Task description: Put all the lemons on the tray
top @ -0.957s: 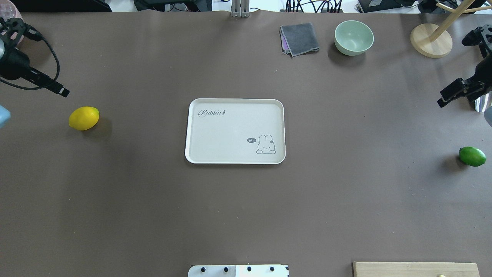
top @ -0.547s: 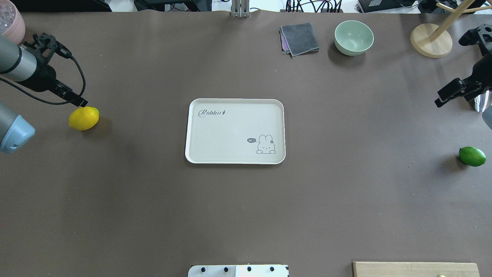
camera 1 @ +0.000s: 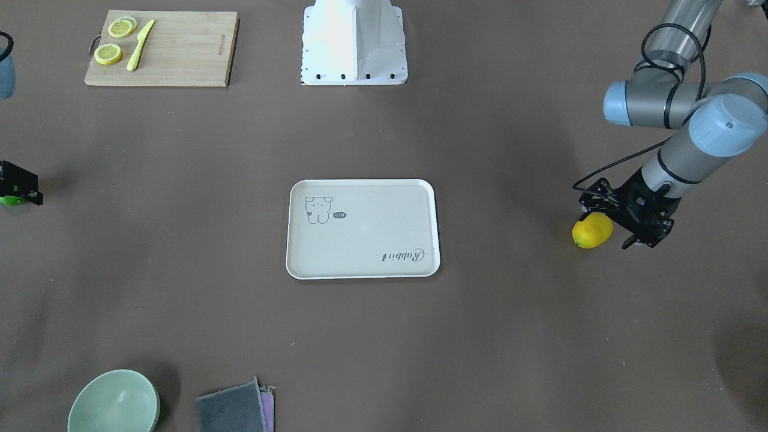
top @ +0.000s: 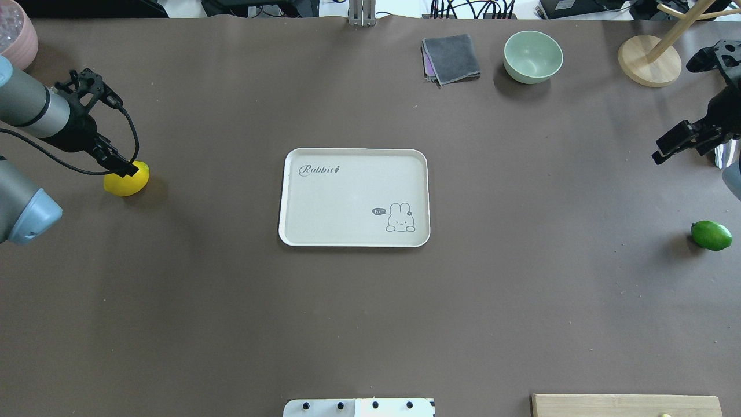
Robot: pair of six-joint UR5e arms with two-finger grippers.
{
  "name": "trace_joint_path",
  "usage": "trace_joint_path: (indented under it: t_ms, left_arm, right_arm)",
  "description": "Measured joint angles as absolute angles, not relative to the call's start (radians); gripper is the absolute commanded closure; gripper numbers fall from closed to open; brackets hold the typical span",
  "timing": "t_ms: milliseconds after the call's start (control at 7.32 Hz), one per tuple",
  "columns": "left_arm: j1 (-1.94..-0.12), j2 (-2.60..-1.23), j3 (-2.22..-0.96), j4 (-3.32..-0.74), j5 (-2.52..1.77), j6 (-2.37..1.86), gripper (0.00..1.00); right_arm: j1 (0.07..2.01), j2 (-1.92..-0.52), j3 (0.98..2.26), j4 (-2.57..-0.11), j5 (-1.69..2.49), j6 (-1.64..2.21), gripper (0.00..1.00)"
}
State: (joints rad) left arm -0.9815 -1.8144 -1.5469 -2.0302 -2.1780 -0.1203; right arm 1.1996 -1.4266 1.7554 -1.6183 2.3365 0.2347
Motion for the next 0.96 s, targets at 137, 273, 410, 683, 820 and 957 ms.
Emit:
trace_joint_path:
  t_ms: [137,273,410,683,820,957]
  left_arm:
    - [-0.973,-1.811,-1.543,-2.031,-2.177,-0.114,0.01]
    - [-0.968,-1.809,-1.539,-2.031,-2.177,-0.112,0.01]
    - [-0.962,-1.808,-1.535,-2.032,-2.176,-0.111,0.01]
    - [-0.953,-1.807,-1.509,-2.044,-2.176,-0.108,0.01]
    - [-0.948,-1.807,-1.483,-2.069,-2.176,-0.107,0.01]
    - [-0.942,-1.807,-1.457,-2.093,-2.177,-0.108,0.04]
  right_arm:
    - [1.198,-1.427,1.753,-1.618,2.336,0.235,0.0]
    - [1.196,-1.427,1.753,-1.618,2.337,0.235,0.0]
    - [1.194,-1.427,1.752,-1.618,2.337,0.236,0.0]
    - [1.191,-1.427,1.752,-1.618,2.337,0.236,0.0]
    - [1.189,-1.427,1.752,-1.618,2.337,0.236,0.0]
    - [1.187,-1.427,1.752,-1.618,2.336,0.236,0.0]
